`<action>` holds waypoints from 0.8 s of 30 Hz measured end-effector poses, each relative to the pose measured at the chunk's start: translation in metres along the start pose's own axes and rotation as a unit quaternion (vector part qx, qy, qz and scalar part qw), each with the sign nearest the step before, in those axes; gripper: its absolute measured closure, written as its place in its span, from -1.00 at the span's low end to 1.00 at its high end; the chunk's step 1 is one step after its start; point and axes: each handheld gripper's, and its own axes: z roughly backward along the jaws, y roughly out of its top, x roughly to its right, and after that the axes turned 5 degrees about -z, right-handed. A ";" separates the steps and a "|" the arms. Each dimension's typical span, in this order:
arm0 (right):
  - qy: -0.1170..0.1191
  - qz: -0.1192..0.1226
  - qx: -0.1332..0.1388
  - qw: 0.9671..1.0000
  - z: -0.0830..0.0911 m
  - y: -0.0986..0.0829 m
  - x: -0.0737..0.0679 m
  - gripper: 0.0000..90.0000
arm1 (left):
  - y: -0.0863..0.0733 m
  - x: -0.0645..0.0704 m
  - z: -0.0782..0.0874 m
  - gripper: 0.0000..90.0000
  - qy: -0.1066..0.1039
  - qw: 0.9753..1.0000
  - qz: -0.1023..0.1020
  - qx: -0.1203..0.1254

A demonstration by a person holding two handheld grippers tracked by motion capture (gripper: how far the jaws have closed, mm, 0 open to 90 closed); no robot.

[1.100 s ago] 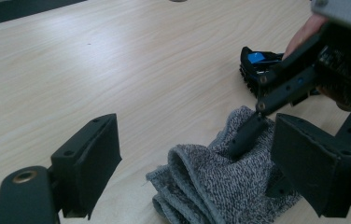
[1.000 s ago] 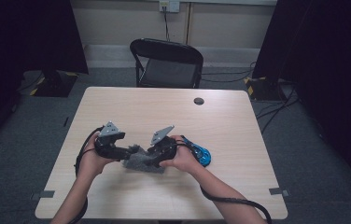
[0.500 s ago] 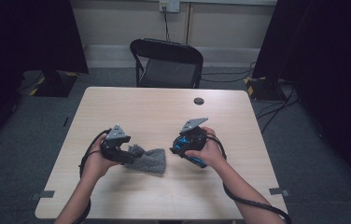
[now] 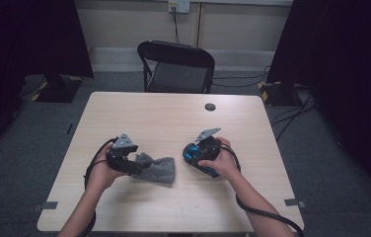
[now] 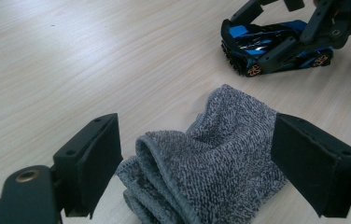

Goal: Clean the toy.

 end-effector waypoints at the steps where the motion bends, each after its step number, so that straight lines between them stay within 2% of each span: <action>1: 0.003 -0.002 0.000 1.000 -0.002 0.000 0.000 -0.59 | 0.000 0.000 0.000 -0.65 0.000 1.000 0.000 0.000; 5: 0.002 0.004 -0.012 1.000 -0.009 -0.001 0.000 -0.61 | 0.000 0.000 -0.001 -0.65 -0.001 1.000 -0.001 -0.001; 14: -0.008 0.014 -0.002 1.000 -0.011 -0.003 -0.002 -0.57 | 0.001 0.003 -0.003 -0.65 -0.012 1.000 -0.004 -0.002; 17: -0.011 0.009 0.005 1.000 -0.012 -0.004 -0.003 -0.45 | 0.002 0.006 -0.005 -0.65 -0.020 1.000 -0.017 -0.002; 20: -0.012 0.009 0.009 1.000 -0.012 -0.004 -0.003 -0.45 | 0.004 0.010 -0.006 -0.65 -0.031 0.999 -0.027 0.001; 24: -0.012 0.009 0.007 1.000 -0.012 -0.004 -0.003 -0.44 | 0.006 0.019 -0.013 -0.65 -0.057 0.996 -0.061 -0.010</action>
